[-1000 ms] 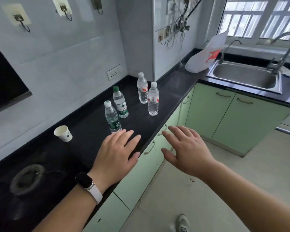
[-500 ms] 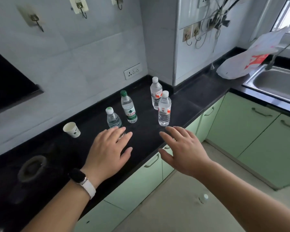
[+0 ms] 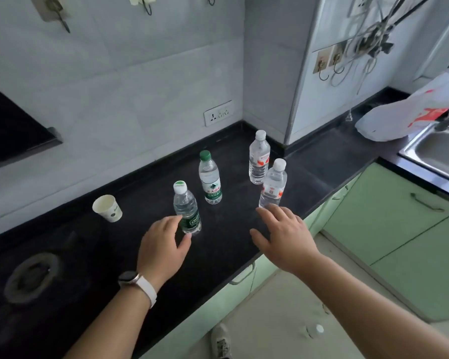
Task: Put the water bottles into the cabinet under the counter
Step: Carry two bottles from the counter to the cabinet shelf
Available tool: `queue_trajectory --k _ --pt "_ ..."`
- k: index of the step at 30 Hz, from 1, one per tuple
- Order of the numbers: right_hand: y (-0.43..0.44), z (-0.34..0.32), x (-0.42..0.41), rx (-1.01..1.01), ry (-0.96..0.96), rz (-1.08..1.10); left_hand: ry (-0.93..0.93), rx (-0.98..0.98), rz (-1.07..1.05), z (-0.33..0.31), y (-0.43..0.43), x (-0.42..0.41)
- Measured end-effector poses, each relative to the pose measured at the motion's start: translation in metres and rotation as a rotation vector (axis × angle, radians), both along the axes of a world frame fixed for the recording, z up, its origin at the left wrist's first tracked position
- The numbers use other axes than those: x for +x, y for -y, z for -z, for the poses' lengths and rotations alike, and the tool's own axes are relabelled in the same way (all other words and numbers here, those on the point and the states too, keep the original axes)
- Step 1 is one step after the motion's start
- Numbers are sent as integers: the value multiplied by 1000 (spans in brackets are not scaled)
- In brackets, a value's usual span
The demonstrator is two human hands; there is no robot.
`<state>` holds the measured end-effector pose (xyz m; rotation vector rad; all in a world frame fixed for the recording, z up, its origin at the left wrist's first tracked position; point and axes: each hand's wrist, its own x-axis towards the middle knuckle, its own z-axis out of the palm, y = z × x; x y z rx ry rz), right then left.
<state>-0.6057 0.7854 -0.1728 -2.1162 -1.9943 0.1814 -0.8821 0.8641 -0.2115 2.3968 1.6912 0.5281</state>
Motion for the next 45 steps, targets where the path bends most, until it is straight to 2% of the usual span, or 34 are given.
queue_trajectory --k 5,9,13,19,31,45 --pt "-40 14 -1 -73 -142 208 234 -180 -153 30 -37 3" --pt "-61 32 3 -85 -284 416 426 -298 -178 52 -57 10" --pt "-77 44 17 -91 -414 566 605 -354 -222 63 -70 24" --pt "-100 53 38 -78 -478 684 799 -340 -331 73 -71 45" --pt "-139 75 75 -47 -835 570 710 -343 -520 63 -76 66" --pt "-171 85 110 -128 -943 305 724 -299 -766 42 -47 112"
